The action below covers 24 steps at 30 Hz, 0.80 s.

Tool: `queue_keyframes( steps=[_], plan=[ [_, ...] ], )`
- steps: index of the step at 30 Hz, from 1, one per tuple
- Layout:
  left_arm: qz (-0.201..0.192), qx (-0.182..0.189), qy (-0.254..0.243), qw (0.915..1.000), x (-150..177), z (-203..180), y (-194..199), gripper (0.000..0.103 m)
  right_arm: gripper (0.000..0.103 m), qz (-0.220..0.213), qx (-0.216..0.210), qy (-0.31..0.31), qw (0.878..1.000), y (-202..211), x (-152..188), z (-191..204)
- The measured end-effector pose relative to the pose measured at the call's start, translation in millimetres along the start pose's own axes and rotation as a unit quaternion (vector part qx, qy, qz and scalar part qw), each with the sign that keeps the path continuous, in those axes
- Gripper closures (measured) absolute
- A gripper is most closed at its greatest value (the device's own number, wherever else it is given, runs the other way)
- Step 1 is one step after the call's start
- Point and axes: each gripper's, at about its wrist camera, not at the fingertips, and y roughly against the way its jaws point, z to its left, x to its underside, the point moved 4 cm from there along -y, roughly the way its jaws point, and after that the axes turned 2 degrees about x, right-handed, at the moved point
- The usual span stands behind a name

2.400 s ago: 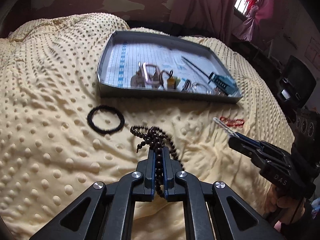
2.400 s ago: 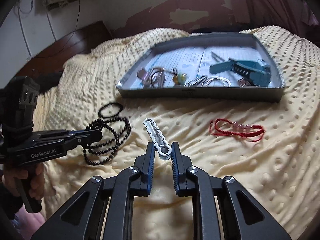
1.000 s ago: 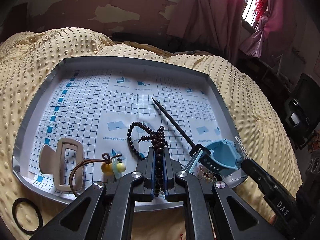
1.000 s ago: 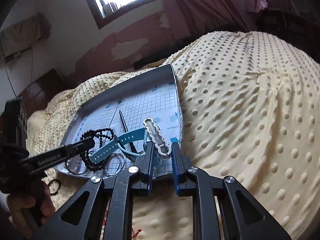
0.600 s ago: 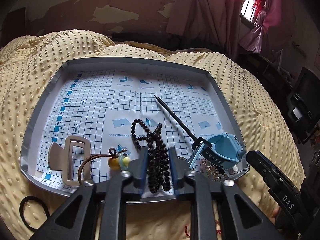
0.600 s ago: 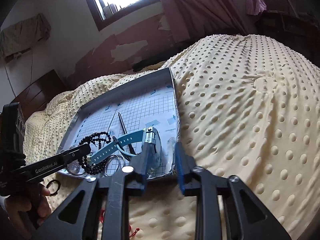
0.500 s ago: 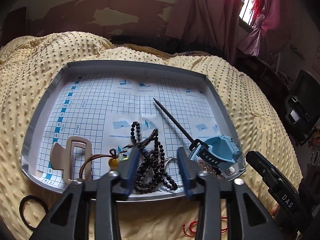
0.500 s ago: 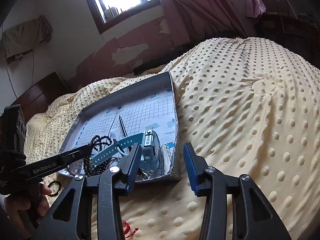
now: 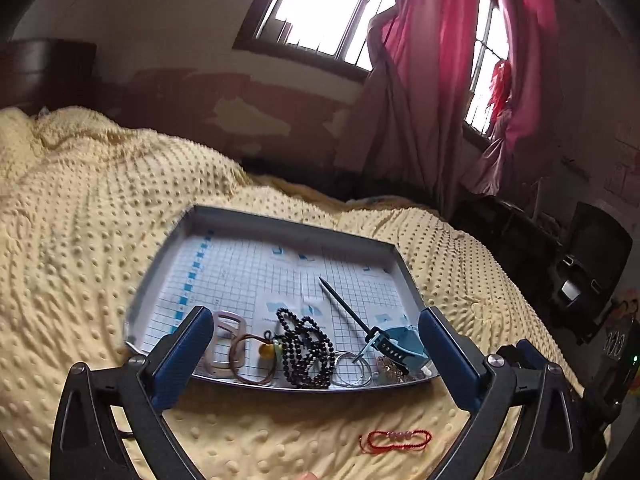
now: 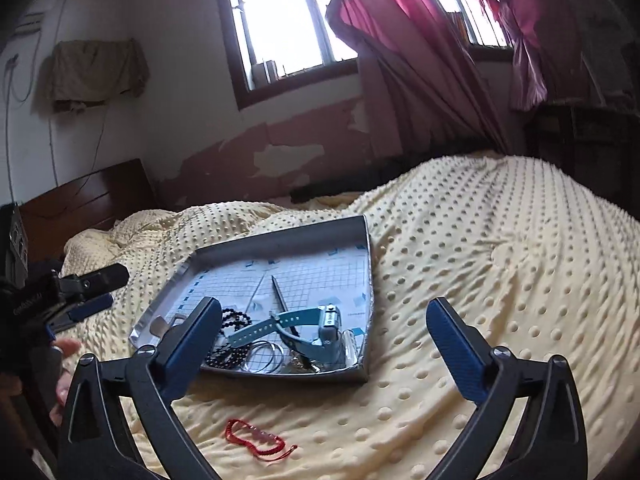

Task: Organize jewelry
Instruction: 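Lift both tools out of the tray toward the black hair tie and red bracelet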

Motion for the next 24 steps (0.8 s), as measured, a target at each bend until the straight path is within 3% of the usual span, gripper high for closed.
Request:
queue_keyframes(
  steps=[7, 13, 24],
  plan=[
    [-0.045, -0.036, -0.066, 0.9961, 8.5, 0.0, 58.6, 0.0, 0.001, -0.021, -0.011, 0.049, 0.999, 39.9, 3.2, 32.9],
    [-0.083, -0.056, -0.08, 0.9917, 22.2, 11.2, 109.9, 0.0, 0.001, -0.032, -0.028, 0.012, 0.999, 72.8, 8.4, 52.6],
    [-0.047, -0.056, -0.083, 0.9939, 61.6, 47.6, 154.4, 0.0, 0.001, -0.025, -0.027, 0.018, 0.999, 127.2, 45.5, 75.3]
  ],
)
